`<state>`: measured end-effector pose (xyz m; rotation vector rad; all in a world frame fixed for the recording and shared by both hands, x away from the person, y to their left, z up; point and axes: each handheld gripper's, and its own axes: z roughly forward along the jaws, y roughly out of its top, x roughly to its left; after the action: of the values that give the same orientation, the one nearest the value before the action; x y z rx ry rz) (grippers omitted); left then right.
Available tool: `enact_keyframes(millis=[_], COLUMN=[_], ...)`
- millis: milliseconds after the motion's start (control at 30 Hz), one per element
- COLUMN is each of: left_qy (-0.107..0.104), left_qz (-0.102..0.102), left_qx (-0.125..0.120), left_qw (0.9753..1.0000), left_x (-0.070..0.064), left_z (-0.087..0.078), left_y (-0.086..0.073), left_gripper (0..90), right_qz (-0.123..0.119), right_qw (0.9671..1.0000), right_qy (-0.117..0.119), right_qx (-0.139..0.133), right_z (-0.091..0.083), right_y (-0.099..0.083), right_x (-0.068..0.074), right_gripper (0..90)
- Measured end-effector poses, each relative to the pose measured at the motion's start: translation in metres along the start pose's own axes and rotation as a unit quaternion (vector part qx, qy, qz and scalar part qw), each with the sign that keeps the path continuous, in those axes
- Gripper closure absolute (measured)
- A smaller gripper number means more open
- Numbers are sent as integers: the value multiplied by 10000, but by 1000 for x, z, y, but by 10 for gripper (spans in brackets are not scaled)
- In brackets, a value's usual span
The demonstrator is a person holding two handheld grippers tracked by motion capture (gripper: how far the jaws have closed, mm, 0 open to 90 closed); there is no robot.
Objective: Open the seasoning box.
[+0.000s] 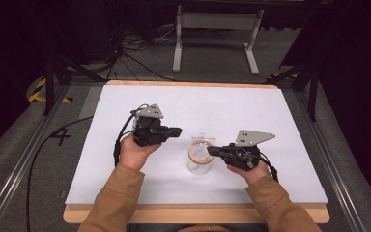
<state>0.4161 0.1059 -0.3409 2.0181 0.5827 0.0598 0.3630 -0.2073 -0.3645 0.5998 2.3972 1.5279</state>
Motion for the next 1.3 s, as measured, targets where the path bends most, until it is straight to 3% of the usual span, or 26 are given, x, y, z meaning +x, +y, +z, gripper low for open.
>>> enact_keyframes(millis=[167,700,933,1033,1300], left_qy=[107,245,307,322,289], left_qz=[-109,-244,-371,-344,-304], left_qx=[127,201,172,163,124], left_qw=[9998,9992,9987,9988,9990], left_x=[2,1,4,4,5], left_z=[-8,-24,-30,-30,-29], left_y=[-8,-25,-33,-33,-30], left_gripper=[873,862,858,859,853], right_qz=[-5,90,175,243,183], right_qw=[10000,9997,9992,9988,9988], right_qy=[19,-85,-313,-413,-418], right_qx=[-65,-209,-163,-128,-190], right_z=[1,6,11,11,4], right_y=[4,10,9,7,9], right_x=[-6,-25,-35,-38,-37], right_gripper=[893,893,893,893,892])
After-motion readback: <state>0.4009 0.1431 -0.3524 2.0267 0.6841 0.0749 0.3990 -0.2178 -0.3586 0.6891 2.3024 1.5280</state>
